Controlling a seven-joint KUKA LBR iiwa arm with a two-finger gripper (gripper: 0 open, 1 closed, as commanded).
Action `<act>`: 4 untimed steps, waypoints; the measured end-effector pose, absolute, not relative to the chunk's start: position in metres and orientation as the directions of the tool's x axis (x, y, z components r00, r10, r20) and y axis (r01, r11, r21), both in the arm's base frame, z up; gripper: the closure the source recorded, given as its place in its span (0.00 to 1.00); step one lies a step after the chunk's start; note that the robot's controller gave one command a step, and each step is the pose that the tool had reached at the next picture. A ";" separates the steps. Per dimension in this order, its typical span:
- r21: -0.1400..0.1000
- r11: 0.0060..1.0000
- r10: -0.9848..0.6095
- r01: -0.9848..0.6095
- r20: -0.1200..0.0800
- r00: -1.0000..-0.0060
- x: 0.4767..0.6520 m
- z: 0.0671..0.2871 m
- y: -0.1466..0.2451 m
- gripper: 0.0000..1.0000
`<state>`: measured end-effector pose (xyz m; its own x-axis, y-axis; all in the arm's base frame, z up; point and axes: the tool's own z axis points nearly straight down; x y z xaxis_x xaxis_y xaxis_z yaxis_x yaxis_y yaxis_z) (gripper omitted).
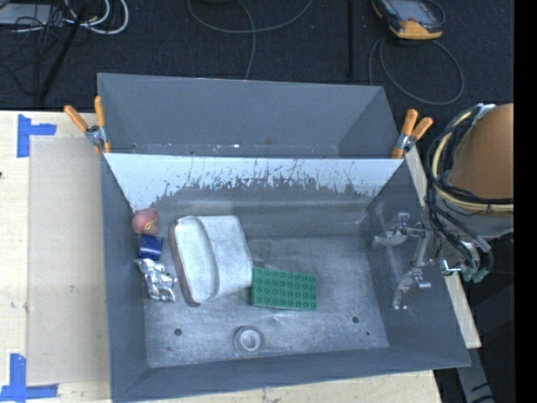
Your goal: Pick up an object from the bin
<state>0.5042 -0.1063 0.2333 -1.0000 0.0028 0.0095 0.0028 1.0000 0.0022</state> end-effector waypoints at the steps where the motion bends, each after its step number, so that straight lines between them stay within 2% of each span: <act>1: 0.004 0.997 0.079 0.079 0.011 -0.997 0.492 0.146 0.003 0.00; 2: -0.001 1.000 -0.002 -0.002 -0.003 -1.000 0.522 0.173 -0.034 0.00; 3: -0.001 0.999 -0.034 -0.034 -0.008 -0.999 0.575 0.085 -0.011 0.00; 4: -0.001 0.999 -0.040 -0.040 0.012 -0.999 0.571 0.083 -0.011 1.00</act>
Offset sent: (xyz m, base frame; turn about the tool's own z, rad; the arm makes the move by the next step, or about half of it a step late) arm -0.0102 0.1041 -0.0825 0.0834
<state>0.5714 -0.0107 0.0832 -0.9991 -0.0395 0.0123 -0.0395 0.9992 -0.0005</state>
